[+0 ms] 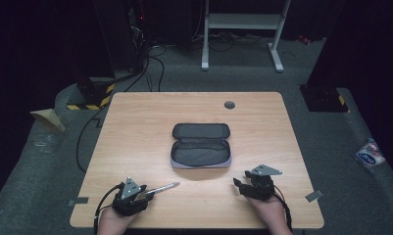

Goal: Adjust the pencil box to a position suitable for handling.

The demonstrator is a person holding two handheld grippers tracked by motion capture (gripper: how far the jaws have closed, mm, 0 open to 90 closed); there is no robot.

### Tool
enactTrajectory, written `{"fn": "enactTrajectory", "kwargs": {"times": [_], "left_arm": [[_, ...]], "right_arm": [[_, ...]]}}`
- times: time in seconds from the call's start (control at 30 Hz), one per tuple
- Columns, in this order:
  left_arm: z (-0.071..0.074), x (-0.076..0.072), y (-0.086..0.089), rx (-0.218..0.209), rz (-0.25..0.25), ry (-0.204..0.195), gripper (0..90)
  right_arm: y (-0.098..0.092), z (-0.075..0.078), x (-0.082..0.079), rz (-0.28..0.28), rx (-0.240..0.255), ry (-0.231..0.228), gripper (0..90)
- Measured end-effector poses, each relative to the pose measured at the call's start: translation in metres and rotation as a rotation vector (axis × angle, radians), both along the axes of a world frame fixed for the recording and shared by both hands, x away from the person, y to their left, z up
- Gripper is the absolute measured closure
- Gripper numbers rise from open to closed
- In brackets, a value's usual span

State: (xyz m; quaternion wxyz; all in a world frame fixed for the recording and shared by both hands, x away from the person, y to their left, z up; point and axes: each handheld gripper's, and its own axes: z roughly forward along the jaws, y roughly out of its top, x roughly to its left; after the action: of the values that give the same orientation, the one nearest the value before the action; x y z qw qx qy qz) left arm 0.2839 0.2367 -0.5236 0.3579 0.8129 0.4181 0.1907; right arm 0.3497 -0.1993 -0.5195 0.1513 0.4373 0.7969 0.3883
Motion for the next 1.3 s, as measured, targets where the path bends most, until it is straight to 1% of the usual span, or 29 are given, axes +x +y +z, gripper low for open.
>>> {"fn": "enactTrajectory", "kwargs": {"times": [0.03, 0.07, 0.1, 0.13, 0.17, 0.23, 0.3, 0.33, 0.37, 0.43, 0.47, 0.5, 0.57, 0.63, 0.67, 0.7, 0.73, 0.77, 0.87, 0.97, 1.2, 1.3], "left_arm": [[0.0, 0.001, -0.001, 0.001, -0.002, -0.005, 55.2], [0.0, 0.002, -0.002, -0.001, -0.004, -0.004, 55.5], [0.0, 0.004, -0.003, 0.007, -0.015, -0.006, 58.7], [0.0, 0.005, -0.005, 0.01, -0.018, -0.007, 58.7], [0.001, 0.005, -0.006, 0.018, -0.016, -0.014, 62.0], [0.0, 0.008, -0.009, 0.011, -0.023, -0.017, 62.2], [-0.001, 0.01, -0.01, 0.001, -0.036, -0.019, 62.6], [-0.001, 0.01, -0.01, 0.001, -0.036, -0.019, 62.6], [-0.001, 0.01, -0.011, -0.008, -0.032, -0.018, 61.9], [-0.002, 0.011, -0.011, -0.014, -0.032, -0.02, 61.5], [-0.002, 0.011, -0.012, -0.014, -0.034, -0.021, 60.0], [-0.002, 0.011, -0.012, -0.013, -0.036, -0.024, 58.0], [-0.003, 0.011, -0.012, -0.014, -0.033, -0.024, 57.7], [-0.003, 0.01, -0.012, -0.017, -0.029, -0.025, 58.0], [-0.003, 0.01, -0.012, -0.02, -0.028, -0.024, 58.0], [-0.003, 0.01, -0.012, -0.019, -0.033, -0.027, 60.3], [-0.003, 0.01, -0.012, -0.016, -0.037, -0.031, 60.3], [-0.003, 0.01, -0.011, -0.015, -0.042, -0.03, 63.4], [-0.003, 0.009, -0.012, -0.019, -0.048, -0.026, 64.8], [-0.003, 0.009, -0.011, -0.017, -0.059, -0.031, 68.1], [-0.003, 0.007, -0.01, -0.028, -0.063, -0.024, 70.1], [-0.003, 0.008, -0.01, -0.025, -0.067, -0.026, 70.7]], "right_arm": [[-0.002, 0.001, -0.001, -0.005, 0.001, -0.007, 40.0], [-0.004, 0.001, -0.001, -0.013, -0.012, -0.015, 39.8], [-0.01, 0.0, -0.001, -0.029, -0.025, -0.019, 39.7], [-0.01, 0.0, -0.001, -0.029, -0.025, -0.019, 39.7], [-0.017, 0.001, -0.001, -0.051, -0.031, -0.021, 39.8], [-0.02, 0.001, -0.002, -0.06, -0.037, -0.028, 39.9], [-0.029, 0.002, -0.004, -0.088, -0.047, -0.031, 40.2], [-0.029, 0.002, -0.004, -0.088, -0.047, -0.031, 40.2], [-0.033, 0.002, -0.004, -0.093, -0.049, -0.034, 40.6], [-0.034, 0.001, -0.004, -0.092, -0.051, -0.035, 40.8], [-0.035, 0.0, -0.004, -0.097, -0.051, -0.024, 41.2], [-0.036, -0.001, -0.003, -0.108, -0.039, -0.007, 41.4], [-0.036, -0.001, -0.003, -0.109, -0.039, -0.012, 41.5], [-0.033, -0.002, -0.004, -0.111, -0.06, -0.019, 41.8], [-0.033, -0.002, -0.004, -0.111, -0.06, -0.019, 41.8], [-0.032, -0.002, -0.003, -0.108, -0.07, -0.022, 41.8], [-0.032, -0.002, -0.003, -0.108, -0.07, -0.022, 41.8], [-0.031, -0.003, -0.002, -0.107, -0.073, -0.02, 42.1], [-0.031, -0.003, -0.002, -0.113, -0.069, -0.011, 42.7], [-0.032, -0.003, -0.001, -0.116, -0.062, -0.005, 43.1], [-0.033, -0.003, 0.0, -0.113, -0.052, -0.005, 43.6], [-0.033, -0.003, 0.0, -0.117, -0.045, 0.0, 43.9]]}}
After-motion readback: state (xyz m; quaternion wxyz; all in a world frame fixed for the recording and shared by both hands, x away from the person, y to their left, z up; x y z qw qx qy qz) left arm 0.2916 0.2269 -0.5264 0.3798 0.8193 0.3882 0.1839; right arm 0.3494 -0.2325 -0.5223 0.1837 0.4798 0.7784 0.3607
